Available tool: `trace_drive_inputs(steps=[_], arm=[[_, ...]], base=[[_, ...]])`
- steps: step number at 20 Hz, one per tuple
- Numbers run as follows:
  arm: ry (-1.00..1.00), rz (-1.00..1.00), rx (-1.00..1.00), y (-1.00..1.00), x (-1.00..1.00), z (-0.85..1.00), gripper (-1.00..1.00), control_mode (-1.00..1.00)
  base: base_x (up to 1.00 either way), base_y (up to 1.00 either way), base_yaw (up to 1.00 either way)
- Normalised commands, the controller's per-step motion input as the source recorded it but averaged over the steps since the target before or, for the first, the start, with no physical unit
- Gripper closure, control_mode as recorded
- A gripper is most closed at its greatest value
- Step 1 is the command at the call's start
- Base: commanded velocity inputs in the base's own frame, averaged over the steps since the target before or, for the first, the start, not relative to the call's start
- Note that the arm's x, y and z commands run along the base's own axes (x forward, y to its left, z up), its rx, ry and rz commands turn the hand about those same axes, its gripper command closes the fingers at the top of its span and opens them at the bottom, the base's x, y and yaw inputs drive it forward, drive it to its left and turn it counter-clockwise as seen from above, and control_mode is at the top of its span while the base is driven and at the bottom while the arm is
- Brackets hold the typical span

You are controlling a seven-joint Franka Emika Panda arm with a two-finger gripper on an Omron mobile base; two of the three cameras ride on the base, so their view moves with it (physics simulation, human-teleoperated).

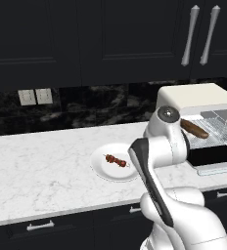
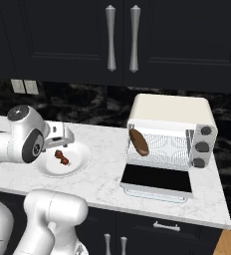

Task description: Pick up the kebab skewer and baguette bread, and place them inside the toaster oven. Close the toaster oven door and start by setting the timer.

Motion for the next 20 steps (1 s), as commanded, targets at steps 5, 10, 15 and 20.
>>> trace_drive_inputs(steps=[5,10,15,20], arm=[[0.01,0.14,0.09,0.06,0.30,-0.62,-1.00,-1.00],[0.04,0.04,0.04,0.27,0.46,-0.43,-1.00,-1.00],[0.13,0.00,0.00,0.29,0.34,-0.21,-1.00,-1.00],[0.21,0.00,0.00,0.09,0.19,-0.28,-1.00,-1.00]], base=[[0.00,0.00,0.00],[0.00,0.00,0.00],[0.00,0.00,0.00],[0.00,0.00,0.00]])
